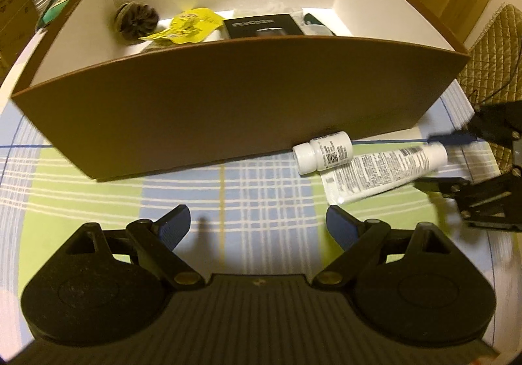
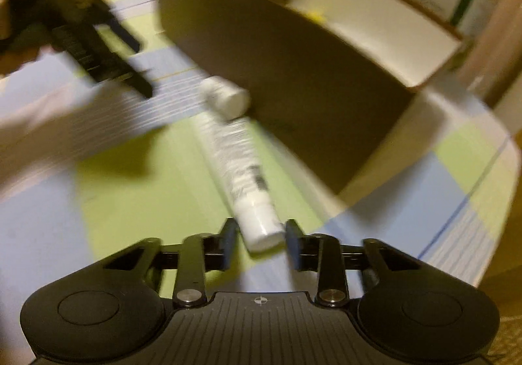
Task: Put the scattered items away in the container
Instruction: 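Grasp the white tube with the right gripper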
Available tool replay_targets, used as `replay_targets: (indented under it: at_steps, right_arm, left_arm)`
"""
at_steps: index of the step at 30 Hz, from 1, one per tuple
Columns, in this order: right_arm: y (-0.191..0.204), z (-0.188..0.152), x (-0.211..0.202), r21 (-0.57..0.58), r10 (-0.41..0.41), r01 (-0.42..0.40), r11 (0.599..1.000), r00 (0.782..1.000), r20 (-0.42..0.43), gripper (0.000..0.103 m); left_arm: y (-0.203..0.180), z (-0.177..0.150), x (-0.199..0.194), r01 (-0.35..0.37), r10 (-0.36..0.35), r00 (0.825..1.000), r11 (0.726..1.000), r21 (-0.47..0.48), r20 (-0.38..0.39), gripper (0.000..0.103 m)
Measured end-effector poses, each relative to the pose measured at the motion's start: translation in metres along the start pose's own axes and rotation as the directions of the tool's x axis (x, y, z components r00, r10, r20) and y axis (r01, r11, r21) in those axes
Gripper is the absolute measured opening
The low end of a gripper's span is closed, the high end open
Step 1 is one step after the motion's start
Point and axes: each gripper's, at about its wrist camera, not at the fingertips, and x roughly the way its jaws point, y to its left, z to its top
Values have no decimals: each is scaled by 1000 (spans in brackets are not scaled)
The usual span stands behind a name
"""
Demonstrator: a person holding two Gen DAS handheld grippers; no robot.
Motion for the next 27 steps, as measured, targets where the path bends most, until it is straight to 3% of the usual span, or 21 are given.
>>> replay_targets:
  at_steps: [2, 4, 5, 8, 9, 11, 13, 14, 22, 25, 27]
  right_arm:
    - [10, -5, -5, -6, 52, -53, 999, 998, -37, 26]
    - [19, -9, -9, 11, 31, -30, 999, 999, -31, 26]
    - [21, -9, -10, 31, 13, -13, 999, 1000, -15, 30]
    - [24, -3, -11, 102, -10, 6, 995, 999, 35, 54]
    - [25, 1, -9, 119, -13, 7, 993, 999, 51, 54]
    - [28, 7, -2, 133, -28, 21, 991, 998, 53, 54]
    - [29, 10, 3, 149, -37, 29, 988, 998, 51, 42]
    - [30, 10, 5, 162, -46, 38, 986, 998, 45, 30]
    - [50, -4, -13, 231, -40, 37, 972, 999, 7, 28]
    - [54, -12, -19, 302, -89, 94, 949, 996, -30, 28]
    - [50, -20, -22, 381, -146, 157, 911, 988, -59, 28]
  left_arm:
    - [6, -3, -2, -8, 8, 1000, 1000, -13, -3, 88]
    - [11, -5, -4, -15, 14, 1000, 1000, -25, -6, 88]
    - [13, -5, -4, -18, 18, 1000, 999, -30, -7, 88]
    - [17, -7, -8, -23, 23, 1000, 999, -39, -5, 88]
    - [17, -7, -9, -25, 25, 1000, 999, -39, -4, 88]
    - [16, -7, -12, -26, 26, 1000, 999, -35, 0, 88]
    - [15, -7, -15, -25, 25, 1000, 999, -31, 6, 88]
    - [14, -8, -17, -24, 24, 1000, 999, -29, 9, 88]
    - [18, -16, -26, -18, 19, 1000, 999, -39, 20, 88]
    - [16, -19, -25, -4, 4, 1000, 999, -40, 13, 88]
    - [12, -20, -24, 7, -7, 1000, 999, -31, 13, 88]
